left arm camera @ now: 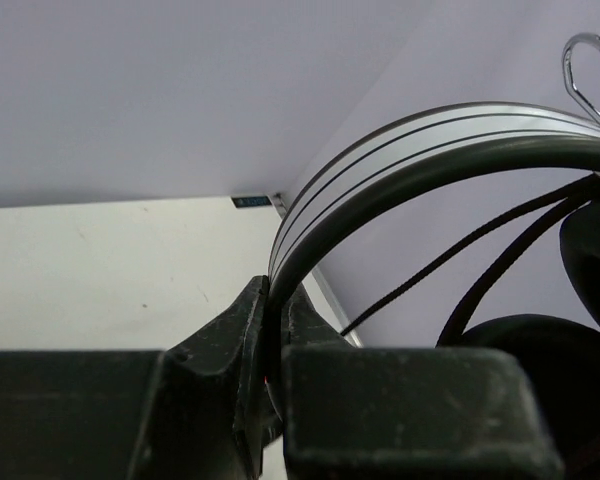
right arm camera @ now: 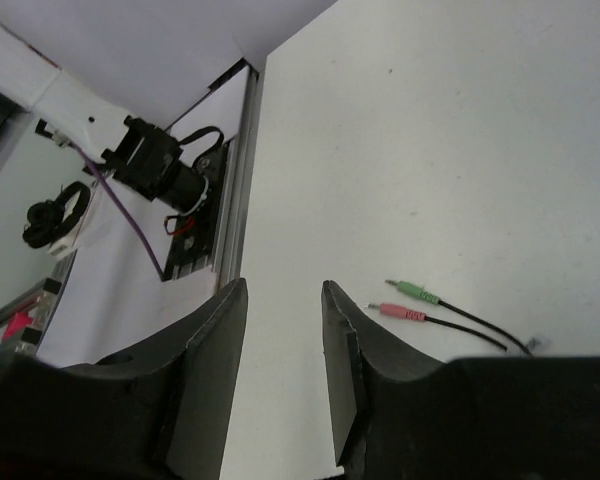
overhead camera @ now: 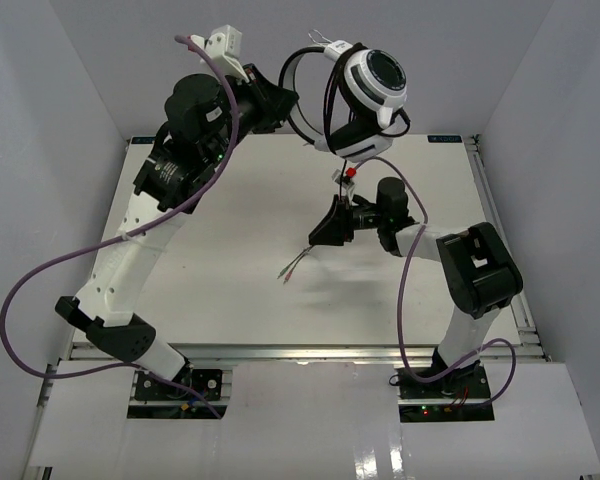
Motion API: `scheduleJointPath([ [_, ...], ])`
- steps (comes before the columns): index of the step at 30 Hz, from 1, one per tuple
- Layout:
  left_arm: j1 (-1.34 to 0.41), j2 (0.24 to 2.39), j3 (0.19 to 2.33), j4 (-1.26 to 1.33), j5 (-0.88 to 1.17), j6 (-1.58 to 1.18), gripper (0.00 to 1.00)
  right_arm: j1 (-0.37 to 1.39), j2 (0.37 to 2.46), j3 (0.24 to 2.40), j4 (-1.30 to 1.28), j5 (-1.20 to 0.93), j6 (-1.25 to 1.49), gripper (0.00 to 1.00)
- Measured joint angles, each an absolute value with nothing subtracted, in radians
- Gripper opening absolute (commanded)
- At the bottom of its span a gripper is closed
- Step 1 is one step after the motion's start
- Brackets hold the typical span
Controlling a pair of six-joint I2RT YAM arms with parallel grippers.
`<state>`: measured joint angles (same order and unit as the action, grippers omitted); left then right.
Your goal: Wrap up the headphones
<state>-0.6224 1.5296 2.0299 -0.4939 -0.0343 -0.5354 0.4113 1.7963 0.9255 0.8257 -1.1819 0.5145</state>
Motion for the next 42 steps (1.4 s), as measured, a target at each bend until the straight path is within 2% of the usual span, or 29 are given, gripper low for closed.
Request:
scheduleJointPath([
  [6,-0.613,1.532,2.066,-0.482,-0.200,-0.525,0.00,0.431,1.790,0.851,0.947,-1.208,0.580,0.33],
  [10,-0.571,1.527,2.034,-0.457,-0.271,-0.530,0.00,0.430,1.746,0.804,0.930,-1.209,0.565,0.20],
  [15,-0.466,1.505,1.942,-0.443,-0.320,-0.559,0.00,0.428,1.675,0.799,0.811,-1.204,0.481,0.08],
  [20,-0.353,1.469,1.833,-0.445,-0.330,-0.597,0.00,0.420,1.608,0.817,0.567,-1.153,0.298,0.08],
  [26,-0.272,1.456,1.730,-0.436,-0.352,-0.591,0.00,0.430,1.494,0.968,0.046,-0.895,-0.108,0.08],
  [30,-0.261,1.475,1.645,-0.408,-0.345,-0.590,0.00,0.527,1.401,1.080,-0.190,-0.623,-0.342,0.08],
  [36,-0.273,1.546,1.428,-0.350,-0.298,-0.608,0.00,0.784,1.243,1.161,-0.350,-0.241,-0.653,0.08],
  [42,-0.355,1.703,1.338,-0.346,-0.284,-0.611,0.00,0.866,1.280,1.300,-0.445,-0.079,-0.812,0.08],
])
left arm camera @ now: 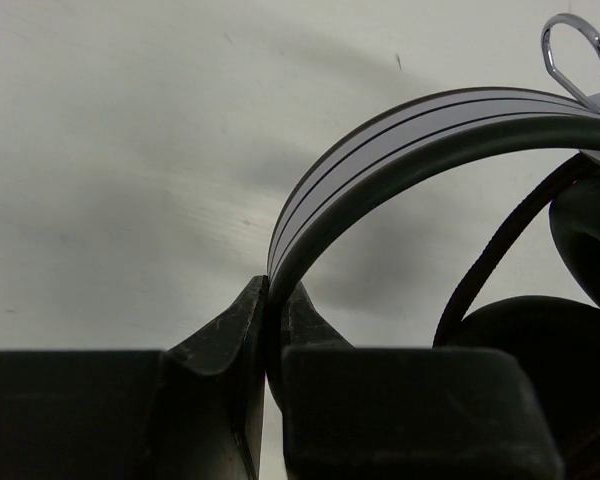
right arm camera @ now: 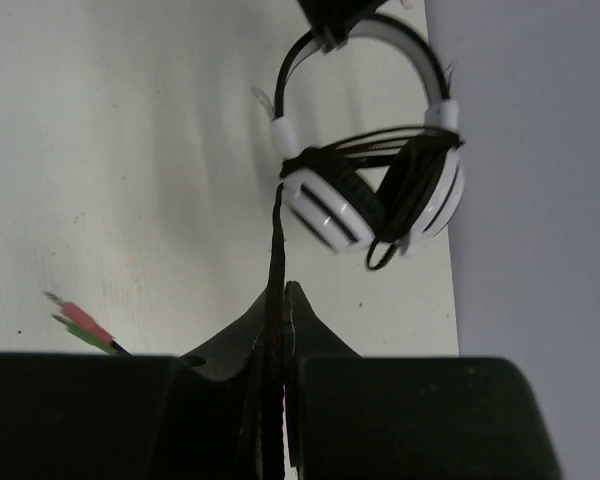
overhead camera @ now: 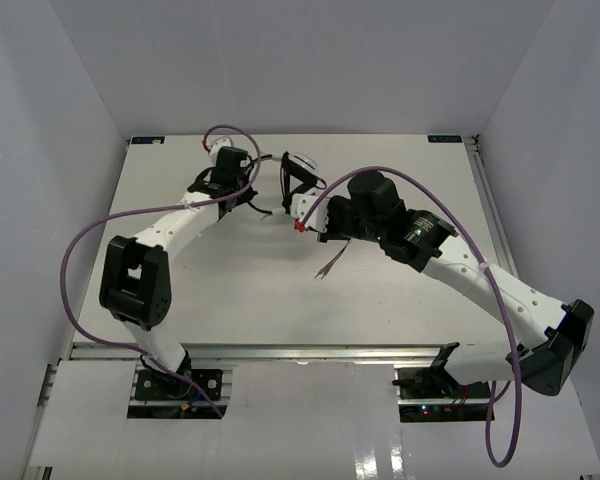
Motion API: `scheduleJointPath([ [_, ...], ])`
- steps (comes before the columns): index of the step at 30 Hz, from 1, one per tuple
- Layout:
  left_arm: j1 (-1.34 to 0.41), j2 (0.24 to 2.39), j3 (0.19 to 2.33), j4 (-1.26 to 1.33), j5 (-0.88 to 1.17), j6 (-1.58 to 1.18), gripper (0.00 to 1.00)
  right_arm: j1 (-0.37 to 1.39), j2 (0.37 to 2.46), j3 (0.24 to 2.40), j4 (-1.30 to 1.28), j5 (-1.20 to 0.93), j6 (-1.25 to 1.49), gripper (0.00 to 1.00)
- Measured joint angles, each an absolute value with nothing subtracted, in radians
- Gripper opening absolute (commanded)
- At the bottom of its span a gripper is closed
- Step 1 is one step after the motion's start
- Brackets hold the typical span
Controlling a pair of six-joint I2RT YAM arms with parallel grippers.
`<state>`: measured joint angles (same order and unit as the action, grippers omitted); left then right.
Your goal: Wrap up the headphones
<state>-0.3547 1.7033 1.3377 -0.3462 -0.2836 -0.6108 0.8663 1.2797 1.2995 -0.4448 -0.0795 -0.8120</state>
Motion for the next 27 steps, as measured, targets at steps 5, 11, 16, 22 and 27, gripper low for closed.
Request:
scheduleJointPath([
  [5,-0.460,1.801,1.345,-0.329,-0.265,-0.599,0.00,0.898,1.342,1.356,-0.475,-0.002,-0.881,0.08],
  [11,-0.536,1.841,1.345,-0.306,-0.213,-0.571,0.00,0.897,1.357,1.354,-0.456,0.115,-0.940,0.08],
  [16,-0.561,1.787,1.257,-0.236,-0.161,-0.539,0.00,0.807,1.327,1.294,-0.398,0.147,-0.972,0.09],
  [22,-0.585,1.653,1.125,-0.212,-0.069,-0.469,0.00,0.655,1.313,1.266,-0.371,0.127,-0.993,0.13],
  [27,-0.621,1.541,1.071,-0.197,0.023,-0.405,0.00,0.606,1.324,1.275,-0.359,0.083,-0.995,0.14],
])
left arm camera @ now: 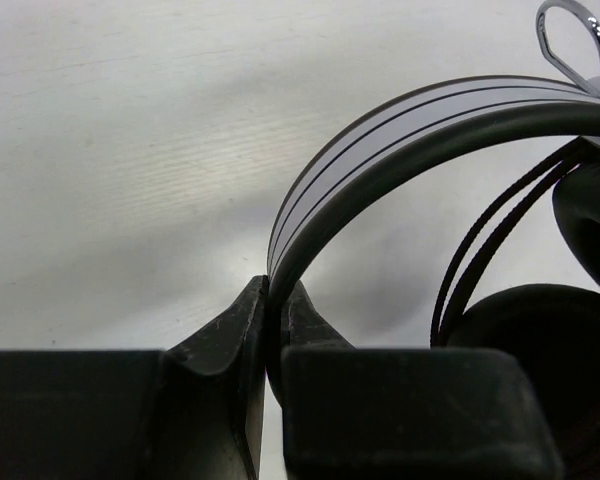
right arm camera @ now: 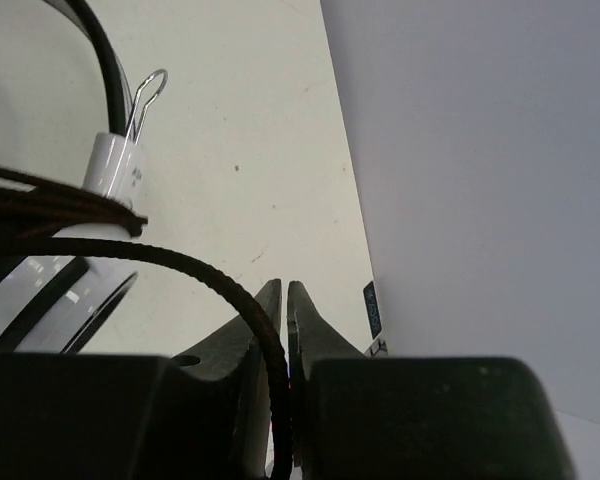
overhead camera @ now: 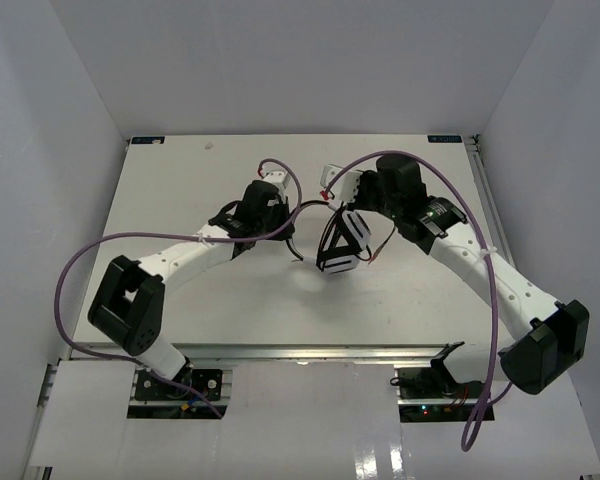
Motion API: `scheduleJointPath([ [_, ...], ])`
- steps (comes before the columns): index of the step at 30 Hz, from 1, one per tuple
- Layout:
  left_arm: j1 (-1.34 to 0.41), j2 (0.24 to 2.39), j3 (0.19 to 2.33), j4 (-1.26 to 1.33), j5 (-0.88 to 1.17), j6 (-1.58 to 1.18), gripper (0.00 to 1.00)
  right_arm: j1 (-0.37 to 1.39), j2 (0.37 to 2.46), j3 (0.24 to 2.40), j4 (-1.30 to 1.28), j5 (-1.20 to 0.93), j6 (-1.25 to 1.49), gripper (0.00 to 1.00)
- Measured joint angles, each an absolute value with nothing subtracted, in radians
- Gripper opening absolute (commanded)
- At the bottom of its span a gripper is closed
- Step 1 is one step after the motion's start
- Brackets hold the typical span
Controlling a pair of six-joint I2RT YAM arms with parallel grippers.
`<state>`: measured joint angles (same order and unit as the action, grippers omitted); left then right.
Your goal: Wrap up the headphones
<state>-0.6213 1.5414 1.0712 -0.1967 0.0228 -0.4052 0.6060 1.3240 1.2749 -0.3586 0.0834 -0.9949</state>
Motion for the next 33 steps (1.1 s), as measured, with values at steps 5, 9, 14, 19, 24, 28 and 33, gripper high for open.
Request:
scheduleJointPath([
  [5,-0.640,1.442,1.043,-0.191,0.082,-0.376,0.00,0.573,1.367,1.290,-0.344,0.042,-0.975,0.13],
  [9,-0.640,1.388,1.037,-0.198,0.090,-0.375,0.00,0.532,1.382,1.289,-0.344,-0.010,-0.931,0.13],
  [14,-0.638,1.374,1.037,-0.202,0.091,-0.387,0.00,0.451,1.373,1.277,-0.342,-0.110,-0.860,0.19],
  [19,-0.638,1.374,1.056,-0.224,0.100,-0.394,0.00,0.376,1.369,1.233,-0.334,-0.278,-0.772,0.20],
  [24,-0.638,1.374,1.146,-0.269,0.114,-0.394,0.00,0.329,1.419,1.213,-0.319,-0.494,-0.635,0.20],
  [28,-0.639,1.373,1.241,-0.315,0.111,-0.391,0.00,0.313,1.499,1.213,-0.256,-0.688,-0.504,0.23],
  [33,-0.637,1.372,1.329,-0.397,0.100,-0.387,0.00,0.309,1.583,1.198,-0.085,-0.915,-0.292,0.36],
])
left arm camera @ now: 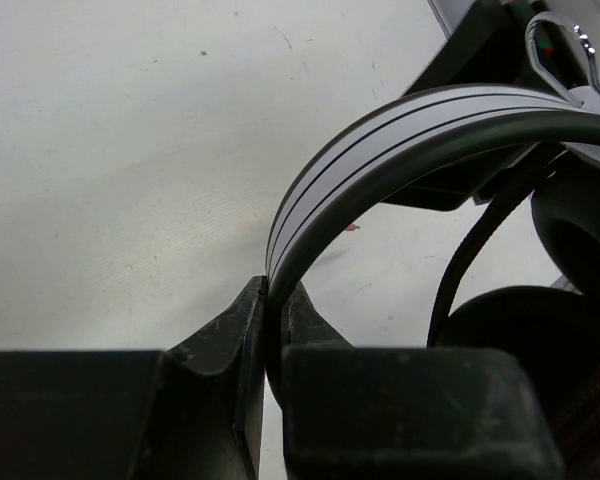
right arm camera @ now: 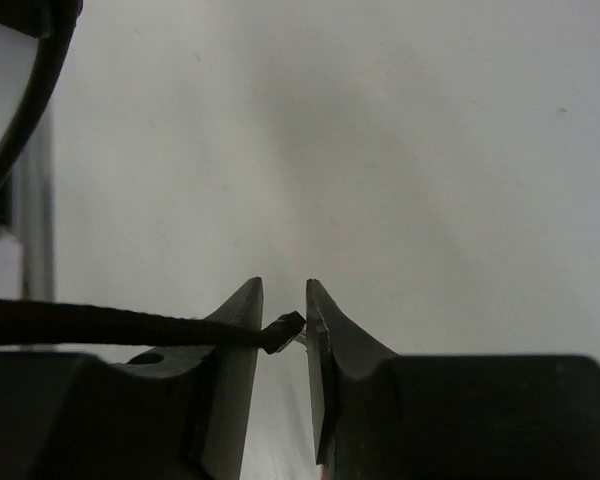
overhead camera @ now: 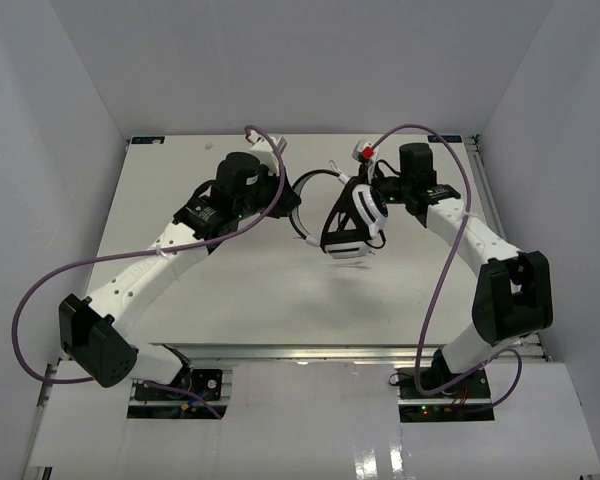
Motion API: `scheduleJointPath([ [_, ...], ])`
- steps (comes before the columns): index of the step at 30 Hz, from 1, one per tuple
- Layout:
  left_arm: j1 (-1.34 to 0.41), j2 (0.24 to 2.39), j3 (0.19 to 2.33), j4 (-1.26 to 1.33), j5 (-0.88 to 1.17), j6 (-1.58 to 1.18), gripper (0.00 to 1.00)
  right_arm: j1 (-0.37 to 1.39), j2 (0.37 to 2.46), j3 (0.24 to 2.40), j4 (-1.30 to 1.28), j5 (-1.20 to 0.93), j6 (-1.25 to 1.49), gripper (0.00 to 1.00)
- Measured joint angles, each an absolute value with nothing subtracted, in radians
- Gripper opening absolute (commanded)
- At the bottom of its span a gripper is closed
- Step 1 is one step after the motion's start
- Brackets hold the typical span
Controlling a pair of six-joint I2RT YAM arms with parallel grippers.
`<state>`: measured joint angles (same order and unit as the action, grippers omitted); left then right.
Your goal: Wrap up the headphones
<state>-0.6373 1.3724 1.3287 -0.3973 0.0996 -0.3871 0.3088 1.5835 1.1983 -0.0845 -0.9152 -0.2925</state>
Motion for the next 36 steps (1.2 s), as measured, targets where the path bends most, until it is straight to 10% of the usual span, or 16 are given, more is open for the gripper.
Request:
scheduleJointPath([
  [9,-0.644,1.374,1.552,-0.442,0.087,-0.398,0.00,0.324,1.731,1.059,0.432,-1.116,0.180,0.48],
  [20,-0.644,1.401,1.615,-0.461,-0.046,-0.411,0.00,0.329,1.746,0.849,0.979,-1.209,0.531,0.08],
  [36,-0.575,1.379,1.328,-0.302,-0.268,-0.742,0.00,0.349,1.381,0.870,0.159,-0.869,-0.023,0.08],
])
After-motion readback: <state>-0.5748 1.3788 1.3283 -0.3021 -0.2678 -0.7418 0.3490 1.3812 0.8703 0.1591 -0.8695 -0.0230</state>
